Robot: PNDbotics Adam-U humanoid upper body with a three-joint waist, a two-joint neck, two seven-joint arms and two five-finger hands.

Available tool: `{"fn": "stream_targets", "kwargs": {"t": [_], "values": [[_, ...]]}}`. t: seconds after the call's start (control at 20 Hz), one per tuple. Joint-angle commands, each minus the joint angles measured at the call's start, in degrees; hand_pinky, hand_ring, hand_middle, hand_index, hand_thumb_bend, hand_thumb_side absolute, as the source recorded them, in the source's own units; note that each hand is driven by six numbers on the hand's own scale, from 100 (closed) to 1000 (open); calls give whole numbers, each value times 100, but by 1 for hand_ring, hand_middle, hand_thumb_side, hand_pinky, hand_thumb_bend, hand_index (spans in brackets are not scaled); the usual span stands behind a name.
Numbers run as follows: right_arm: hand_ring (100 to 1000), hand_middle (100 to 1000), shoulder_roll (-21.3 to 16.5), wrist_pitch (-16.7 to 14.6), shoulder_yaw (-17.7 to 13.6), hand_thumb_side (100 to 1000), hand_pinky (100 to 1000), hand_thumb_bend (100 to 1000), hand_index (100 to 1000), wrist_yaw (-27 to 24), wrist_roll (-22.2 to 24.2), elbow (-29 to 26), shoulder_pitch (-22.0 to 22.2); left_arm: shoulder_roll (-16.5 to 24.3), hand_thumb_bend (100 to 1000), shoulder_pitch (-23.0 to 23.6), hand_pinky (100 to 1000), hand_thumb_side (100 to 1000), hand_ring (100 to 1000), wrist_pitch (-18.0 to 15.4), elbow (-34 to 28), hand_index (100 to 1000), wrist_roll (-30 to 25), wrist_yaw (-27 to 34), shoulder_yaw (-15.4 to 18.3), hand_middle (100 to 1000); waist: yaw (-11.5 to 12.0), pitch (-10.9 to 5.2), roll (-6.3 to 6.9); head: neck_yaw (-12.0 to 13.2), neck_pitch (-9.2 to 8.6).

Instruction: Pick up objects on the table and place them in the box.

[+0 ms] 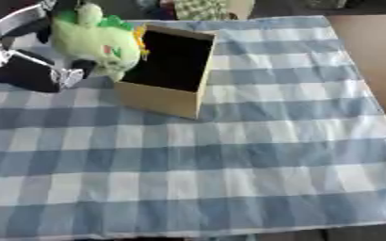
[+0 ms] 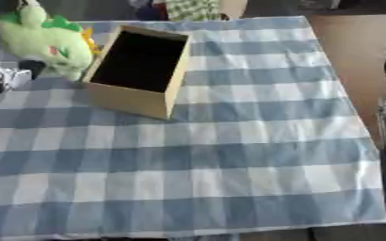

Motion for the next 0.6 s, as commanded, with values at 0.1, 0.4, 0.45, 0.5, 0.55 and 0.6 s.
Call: {"fn": "stream_targets", "kwargs": {"t": [0.1, 0.4, 0.45, 0.5, 0.55, 0.6], "values": [[617, 597, -53, -42, 1, 755, 784, 100, 779, -89, 34, -86, -137, -458, 100, -558, 110, 193, 340, -61, 491, 642, -9, -109, 99, 461, -5, -23, -30, 90, -154], [616, 596, -14, -64, -12, 757, 783, 100, 778, -109, 42, -86, -197, -1259, 100, -1092, 110, 213, 337, -6, 1367, 642, -106, -599, 95, 461, -6, 80, -93, 113, -300], [616, 596, -5, -65, -9, 757, 783, 100, 778, -113, 45, -86, -211, -1368, 100, -1132, 110, 213, 337, 22, 1507, 642, -111, -684, 114, 461, -11, 95, -101, 121, -322], [615, 596, 6, -66, -4, 757, 783, 100, 778, -119, 49, -86, -226, -1482, 100, -1170, 107, 221, 332, 45, 1652, 638, -102, -773, 141, 459, -19, 111, -110, 130, -345], [615, 595, 17, -67, 2, 757, 783, 100, 778, -124, 55, -86, -238, -1587, 100, -1205, 107, 222, 331, 55, 1796, 639, -82, -862, 165, 458, -25, 124, -118, 135, -361], [615, 595, 28, -68, 7, 758, 783, 100, 778, -129, 62, -86, -250, -1695, 100, -1239, 108, 224, 332, 57, 1942, 639, -54, -952, 192, 458, -33, 140, -128, 144, -375]]}}
